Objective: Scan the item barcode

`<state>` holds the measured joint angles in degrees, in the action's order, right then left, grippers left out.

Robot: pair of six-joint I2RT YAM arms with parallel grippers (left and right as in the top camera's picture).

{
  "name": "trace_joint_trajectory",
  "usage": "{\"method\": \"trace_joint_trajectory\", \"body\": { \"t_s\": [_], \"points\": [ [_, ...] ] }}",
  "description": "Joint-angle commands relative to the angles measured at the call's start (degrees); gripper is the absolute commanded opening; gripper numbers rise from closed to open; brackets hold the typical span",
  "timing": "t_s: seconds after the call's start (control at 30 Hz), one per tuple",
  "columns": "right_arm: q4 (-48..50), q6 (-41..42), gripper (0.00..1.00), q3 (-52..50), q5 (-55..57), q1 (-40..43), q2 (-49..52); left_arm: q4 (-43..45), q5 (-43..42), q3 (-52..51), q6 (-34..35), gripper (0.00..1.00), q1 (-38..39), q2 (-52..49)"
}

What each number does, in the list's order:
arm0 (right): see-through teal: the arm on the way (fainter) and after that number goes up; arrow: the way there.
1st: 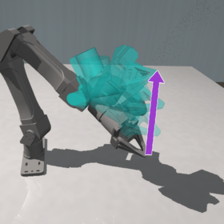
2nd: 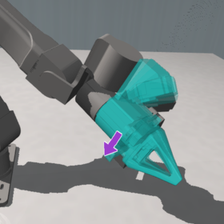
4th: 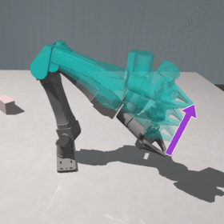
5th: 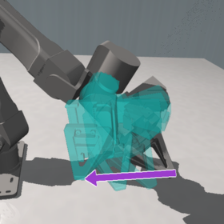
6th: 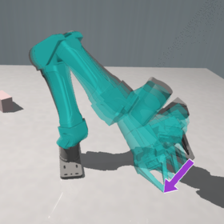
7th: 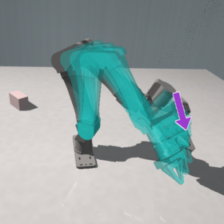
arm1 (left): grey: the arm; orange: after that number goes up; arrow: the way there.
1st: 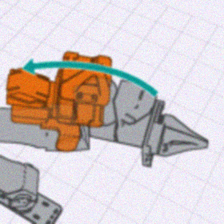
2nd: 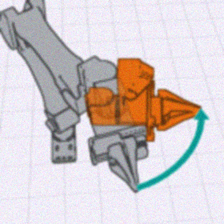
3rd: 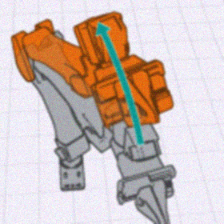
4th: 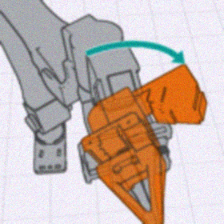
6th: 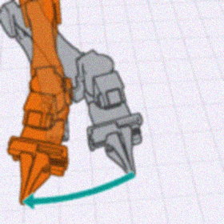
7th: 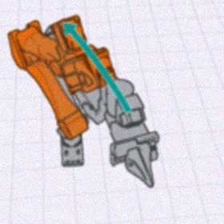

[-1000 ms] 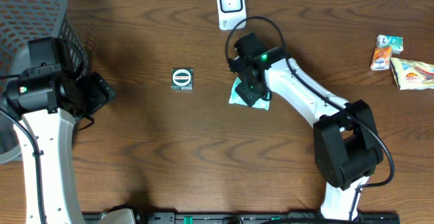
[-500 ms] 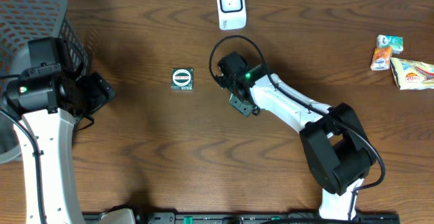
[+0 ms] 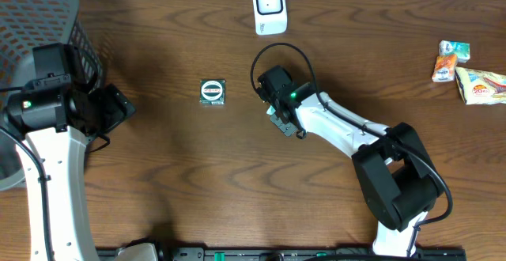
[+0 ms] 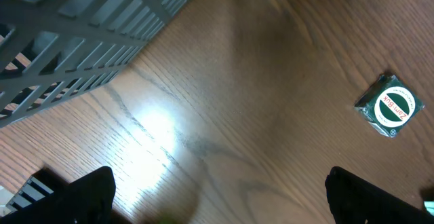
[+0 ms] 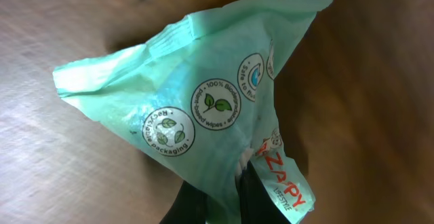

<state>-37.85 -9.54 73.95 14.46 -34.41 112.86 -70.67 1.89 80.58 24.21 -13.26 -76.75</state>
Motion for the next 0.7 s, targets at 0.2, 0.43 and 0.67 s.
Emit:
{"method": "trace_joint_trajectory", "body": {
  "t_s": [0.2, 0.43, 0.67],
  "points": [
    [-14.27, 6.56, 0.01, 15.96, -39.47, 6.43, -0.13, -0.26, 0.94, -0.11, 0.33, 0.97, -0.17, 0.24],
    [-14.88, 6.10, 0.01, 10.99, -70.77, 15.04, 0.02, -0.26, 0.94, -0.11, 0.33, 0.97, -0.17, 0.24],
    [-6.47, 7.56, 0.01, -4.92, -78.09, 20.15, 0.02, -0.26, 0.94, -0.11, 0.33, 0.98, -0.17, 0.24]
  ]
}}
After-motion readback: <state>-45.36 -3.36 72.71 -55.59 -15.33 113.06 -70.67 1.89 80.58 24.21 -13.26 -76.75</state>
